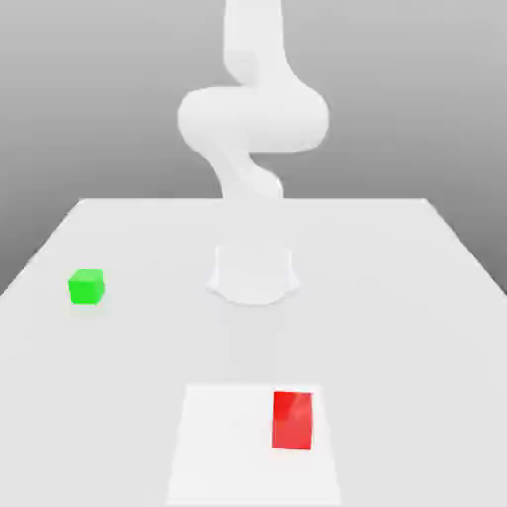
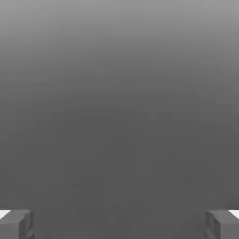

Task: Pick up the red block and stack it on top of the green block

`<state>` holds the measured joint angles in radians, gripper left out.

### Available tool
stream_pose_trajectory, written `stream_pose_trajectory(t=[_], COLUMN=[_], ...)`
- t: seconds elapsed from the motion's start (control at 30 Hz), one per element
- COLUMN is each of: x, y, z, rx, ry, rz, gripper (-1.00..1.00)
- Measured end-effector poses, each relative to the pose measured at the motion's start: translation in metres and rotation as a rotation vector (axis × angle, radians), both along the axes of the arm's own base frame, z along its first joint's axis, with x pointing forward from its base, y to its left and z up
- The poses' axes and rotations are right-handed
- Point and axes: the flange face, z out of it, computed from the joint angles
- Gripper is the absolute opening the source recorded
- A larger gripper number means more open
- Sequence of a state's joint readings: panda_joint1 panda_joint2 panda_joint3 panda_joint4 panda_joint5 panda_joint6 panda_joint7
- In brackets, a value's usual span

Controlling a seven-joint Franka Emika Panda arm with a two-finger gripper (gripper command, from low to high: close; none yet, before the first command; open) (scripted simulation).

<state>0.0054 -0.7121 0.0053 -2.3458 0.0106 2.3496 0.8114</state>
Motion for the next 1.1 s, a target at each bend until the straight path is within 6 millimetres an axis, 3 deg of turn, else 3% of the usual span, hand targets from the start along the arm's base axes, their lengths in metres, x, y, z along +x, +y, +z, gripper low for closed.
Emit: stream_pose_trajectory(t=[0.17, 0.33, 0.5, 0.67, 0.87, 0.9, 1.1], x=[0.052, 0.07, 0.058, 0.022, 0.016, 0.015, 0.015], y=[0.013, 0.026, 0.038, 0.046, 0.046, 0.046, 0.046], z=[-0.115, -0.23, -0.341, -0.44, -0.508, -0.515, -0.518], rx=[0.023, 0.031, 0.026, 0.008, 0.006, 0.006, 0.006], ry=[0.182, 0.356, 0.528, 0.69, 0.716, 0.716, 0.715], rz=[-0.003, -0.012, -0.026, -0.041, -0.047, -0.047, -0.047], gripper=[0.0, 0.0, 0.0, 0.0, 0.0, -1.0, -1.0])
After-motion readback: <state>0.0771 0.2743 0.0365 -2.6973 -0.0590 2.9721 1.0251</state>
